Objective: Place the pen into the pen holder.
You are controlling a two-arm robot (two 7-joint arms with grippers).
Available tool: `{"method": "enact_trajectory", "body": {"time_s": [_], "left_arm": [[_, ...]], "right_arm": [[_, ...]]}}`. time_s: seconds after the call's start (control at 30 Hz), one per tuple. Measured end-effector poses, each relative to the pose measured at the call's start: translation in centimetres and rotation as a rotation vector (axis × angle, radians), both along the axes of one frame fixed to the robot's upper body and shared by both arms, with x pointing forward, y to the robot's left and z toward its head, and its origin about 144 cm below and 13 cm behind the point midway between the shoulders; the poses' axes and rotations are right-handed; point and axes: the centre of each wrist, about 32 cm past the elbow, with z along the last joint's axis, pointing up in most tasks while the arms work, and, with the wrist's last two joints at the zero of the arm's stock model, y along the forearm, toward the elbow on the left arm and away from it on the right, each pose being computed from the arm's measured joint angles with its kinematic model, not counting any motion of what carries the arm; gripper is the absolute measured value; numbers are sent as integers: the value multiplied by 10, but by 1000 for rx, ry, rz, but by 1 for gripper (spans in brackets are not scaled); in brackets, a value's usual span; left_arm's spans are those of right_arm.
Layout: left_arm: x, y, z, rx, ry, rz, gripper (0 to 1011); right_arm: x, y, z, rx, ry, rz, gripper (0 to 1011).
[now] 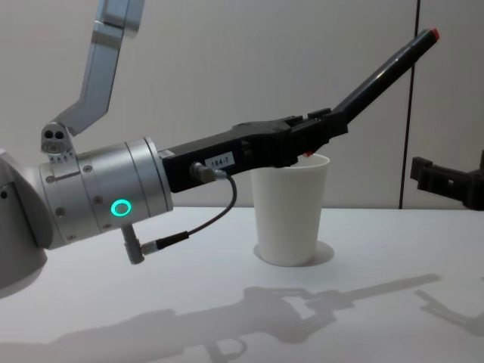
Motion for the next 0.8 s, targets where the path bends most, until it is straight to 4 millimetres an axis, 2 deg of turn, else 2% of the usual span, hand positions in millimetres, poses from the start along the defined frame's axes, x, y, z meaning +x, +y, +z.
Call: {"method": "enact_trajectory", "body": {"time_s": [0.43, 0.8], "left_arm": [[0, 0, 1, 8, -8, 2, 202], [0, 0, 2, 10, -11, 3, 202]], "right_arm": [[-1, -19, 12, 68, 4, 127, 1001], [-2, -38, 27, 211, 69, 243, 1001]]}}
